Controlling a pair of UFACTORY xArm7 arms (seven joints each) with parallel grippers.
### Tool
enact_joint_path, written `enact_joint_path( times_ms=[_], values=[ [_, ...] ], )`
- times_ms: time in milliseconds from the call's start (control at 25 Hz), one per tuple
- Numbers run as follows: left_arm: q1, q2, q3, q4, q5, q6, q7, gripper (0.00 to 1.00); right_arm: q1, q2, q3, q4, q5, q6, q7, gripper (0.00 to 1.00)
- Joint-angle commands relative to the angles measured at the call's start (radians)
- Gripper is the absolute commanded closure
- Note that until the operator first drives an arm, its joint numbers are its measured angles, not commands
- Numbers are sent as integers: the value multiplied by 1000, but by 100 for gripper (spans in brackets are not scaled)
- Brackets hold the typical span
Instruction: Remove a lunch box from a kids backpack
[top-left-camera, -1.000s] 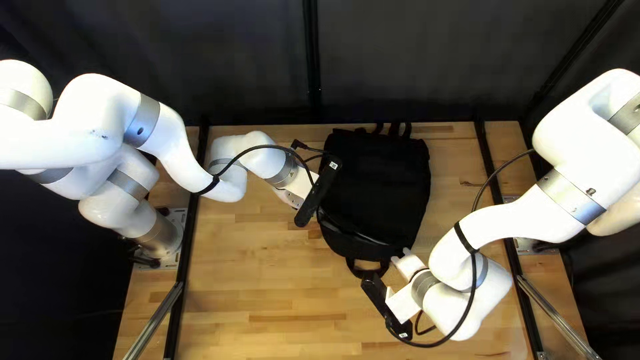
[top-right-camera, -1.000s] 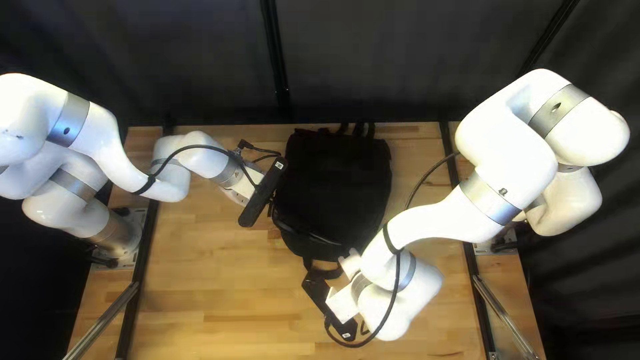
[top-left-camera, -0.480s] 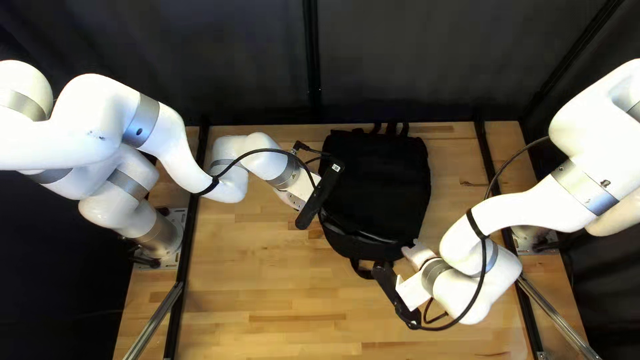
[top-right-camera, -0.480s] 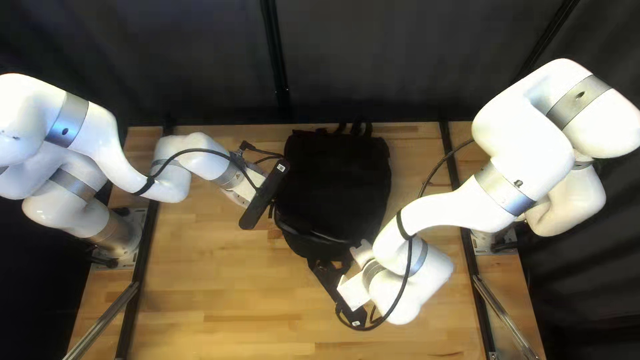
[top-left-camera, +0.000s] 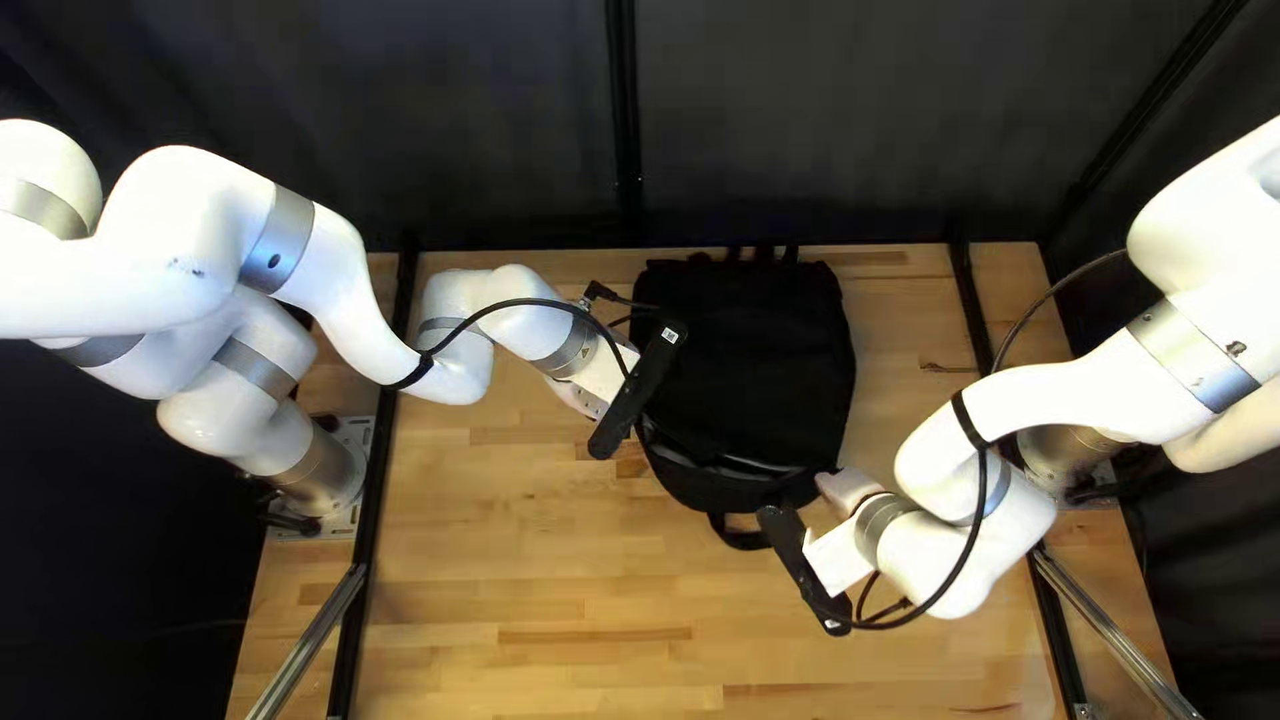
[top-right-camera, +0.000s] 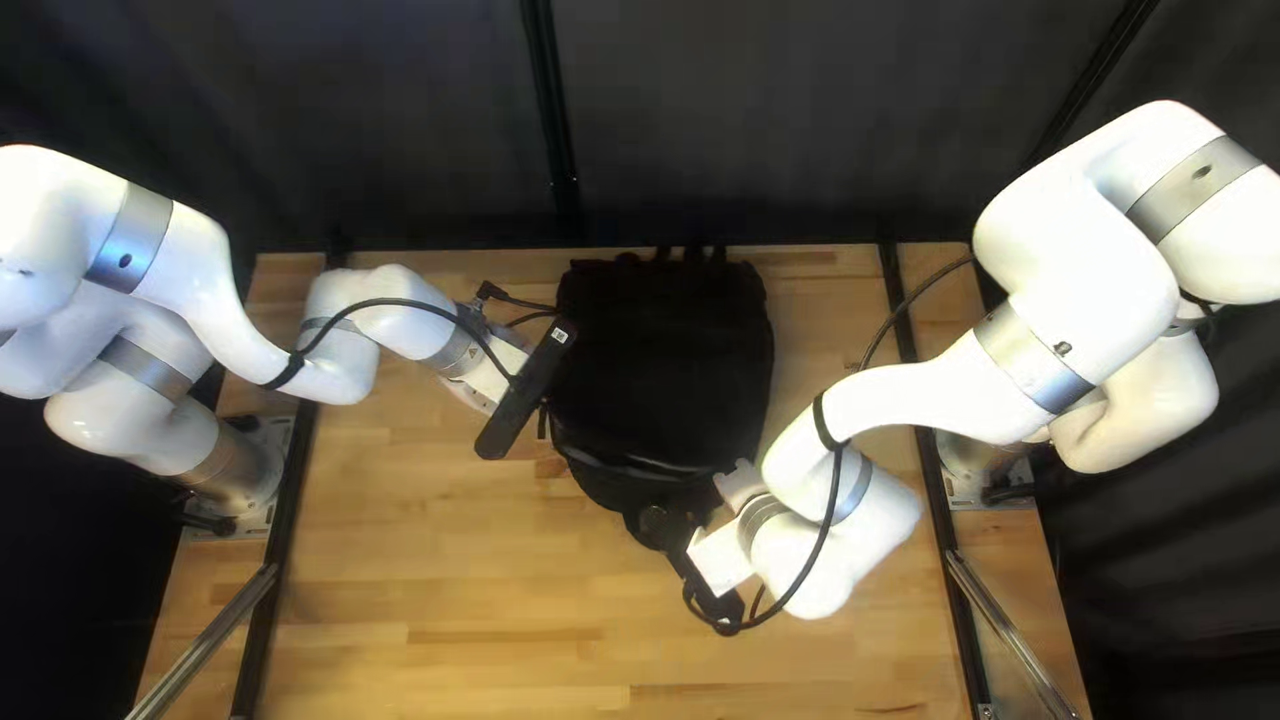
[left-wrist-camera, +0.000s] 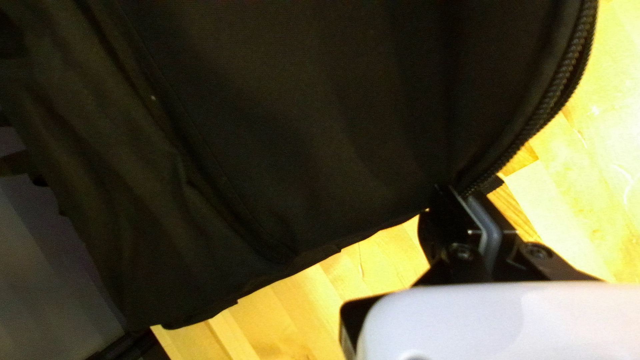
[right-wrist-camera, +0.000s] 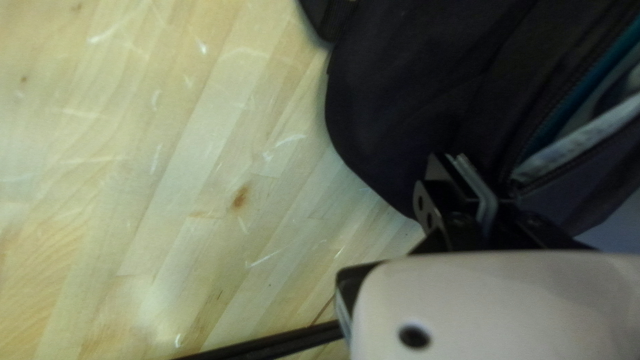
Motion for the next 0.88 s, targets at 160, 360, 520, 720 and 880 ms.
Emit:
enact_joint_path(
  times_ms=[160,360,520,720,880],
  values=[
    [0,-5,2,2,-1,5,5,100,-17,-57,-23,-53,8,-34,-42,100],
    [-2,-4,7,3,-6,4,13,100,-32,-90,-44,-86,7,-61,-82,100],
    [-1,-6,7,2,-6,4,13,100,-43,-125,-62,-129,-3,-100,-105,100],
    [6,-9,1,-4,7,0,3,100,-38,-158,-65,-153,3,-107,-134,100],
    [5,-8,0,-2,7,2,1,100,-27,-170,-59,-157,12,-100,-157,100]
  ],
)
